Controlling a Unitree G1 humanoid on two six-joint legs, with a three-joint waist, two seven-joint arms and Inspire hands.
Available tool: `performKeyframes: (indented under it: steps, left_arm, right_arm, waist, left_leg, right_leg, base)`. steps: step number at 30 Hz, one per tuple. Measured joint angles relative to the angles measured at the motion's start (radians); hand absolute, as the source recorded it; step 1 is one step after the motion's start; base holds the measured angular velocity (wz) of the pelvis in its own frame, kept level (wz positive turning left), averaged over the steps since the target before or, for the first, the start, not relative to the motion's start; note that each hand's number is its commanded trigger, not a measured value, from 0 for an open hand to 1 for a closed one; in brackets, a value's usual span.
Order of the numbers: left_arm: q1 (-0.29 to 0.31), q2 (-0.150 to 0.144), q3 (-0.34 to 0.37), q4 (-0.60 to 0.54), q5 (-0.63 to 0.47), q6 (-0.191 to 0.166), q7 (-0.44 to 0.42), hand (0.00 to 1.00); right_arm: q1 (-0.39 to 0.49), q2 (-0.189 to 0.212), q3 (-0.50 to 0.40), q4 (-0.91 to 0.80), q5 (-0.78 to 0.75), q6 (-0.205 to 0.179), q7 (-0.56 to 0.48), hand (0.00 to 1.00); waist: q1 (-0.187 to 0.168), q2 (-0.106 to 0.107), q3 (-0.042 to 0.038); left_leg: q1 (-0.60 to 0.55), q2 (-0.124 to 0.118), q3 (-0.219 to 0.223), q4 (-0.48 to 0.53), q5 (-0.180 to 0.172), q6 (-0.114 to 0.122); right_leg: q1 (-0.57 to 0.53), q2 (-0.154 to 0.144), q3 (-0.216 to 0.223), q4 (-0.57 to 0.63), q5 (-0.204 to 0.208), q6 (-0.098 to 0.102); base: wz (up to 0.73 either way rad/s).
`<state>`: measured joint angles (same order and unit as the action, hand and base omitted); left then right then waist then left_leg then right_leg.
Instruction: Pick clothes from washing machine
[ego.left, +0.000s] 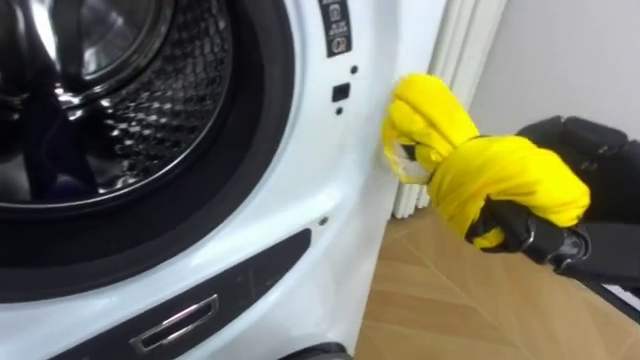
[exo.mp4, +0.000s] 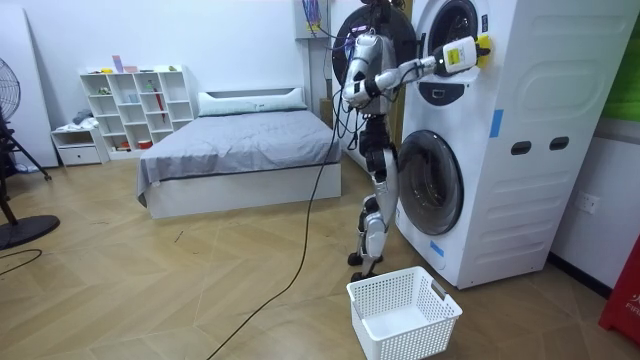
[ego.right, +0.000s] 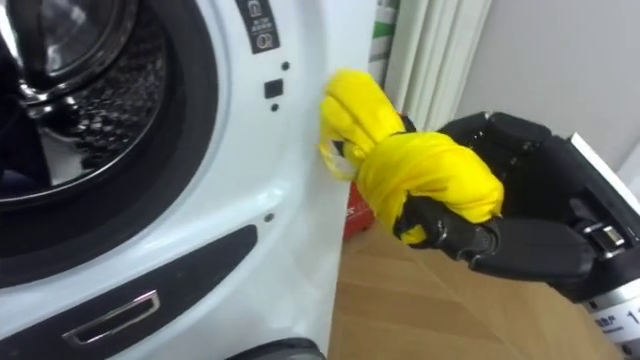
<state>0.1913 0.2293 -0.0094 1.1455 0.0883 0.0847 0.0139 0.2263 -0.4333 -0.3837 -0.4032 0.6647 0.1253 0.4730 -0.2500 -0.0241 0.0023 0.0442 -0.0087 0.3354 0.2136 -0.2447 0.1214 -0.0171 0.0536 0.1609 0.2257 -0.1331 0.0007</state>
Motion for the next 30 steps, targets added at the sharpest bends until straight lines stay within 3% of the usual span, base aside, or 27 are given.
performKeyframes:
  steps: [6,10,15,21,27,29,30]
  left_arm:
    - [-0.003,0.003,-0.008,0.002,-0.019,0.003,-0.002,0.00]
    - [-0.005,0.009,-0.046,0.007,-0.019,0.006,-0.004,0.00]
    - [-0.007,0.006,-0.046,0.015,-0.016,0.012,-0.010,0.00]
    - [-0.026,-0.003,-0.073,0.011,-0.015,0.030,-0.008,0.00]
    - [-0.029,-0.013,-0.094,0.007,-0.015,0.025,-0.016,0.00]
    - [-0.027,-0.018,-0.094,0.007,-0.017,0.025,-0.026,0.00]
    - [-0.027,-0.021,-0.094,0.006,-0.019,0.024,-0.027,0.00]
  right_arm:
    - [0.051,0.011,0.000,0.126,0.013,0.006,0.006,1.00]
    - [0.091,0.103,0.008,0.320,0.034,0.007,0.005,1.00]
    - [0.132,0.124,0.013,0.577,0.039,0.006,-0.022,1.00]
    - [0.144,0.127,0.049,0.753,0.078,0.006,-0.094,1.00]
    - [0.125,0.127,0.042,0.940,0.129,-0.004,-0.157,1.00]
    - [0.122,0.127,0.035,0.979,0.131,-0.007,-0.177,1.00]
    - [0.112,0.127,0.033,1.009,0.131,-0.009,-0.187,1.00]
  waist:
    - [-0.008,-0.001,0.0014]
    - [-0.012,0.005,0.0032]
    - [-0.008,0.015,0.0029]
    - [-0.014,0.026,0.0046]
    - [-0.020,0.061,0.0064]
    - [-0.022,0.077,0.0002]
    - [-0.027,0.087,0.0035]
  left_leg:
    - [-0.017,0.004,0.017,0.006,-0.006,0.002]
    - [-0.016,0.010,0.025,0.009,-0.012,0.002]
    - [-0.021,0.012,0.046,0.008,-0.016,0.001]
    - [-0.036,0.016,0.051,0.020,-0.017,0.000]
    - [-0.057,0.018,0.050,0.038,-0.021,-0.001]
    - [-0.068,0.018,0.052,0.038,-0.021,-0.001]
    - [-0.069,0.018,0.053,0.038,-0.021,-0.001]
  right_leg:
    - [-0.012,0.001,0.007,-0.001,0.003,0.002]
    - [-0.026,0.006,0.005,0.011,0.006,0.005]
    - [-0.044,0.011,0.015,0.018,0.006,0.005]
    - [-0.063,0.014,0.014,0.032,0.006,0.005]
    - [-0.075,0.018,0.024,0.031,0.006,0.004]
    - [-0.088,0.018,0.028,0.034,0.006,0.004]
    - [-0.089,0.018,0.028,0.033,0.007,0.002]
  base:
    - [-0.07]
    - [-0.06]
    - [-0.18]
    - [-0.02]
    - [-0.01]
    - [-0.07]
    - [0.00]
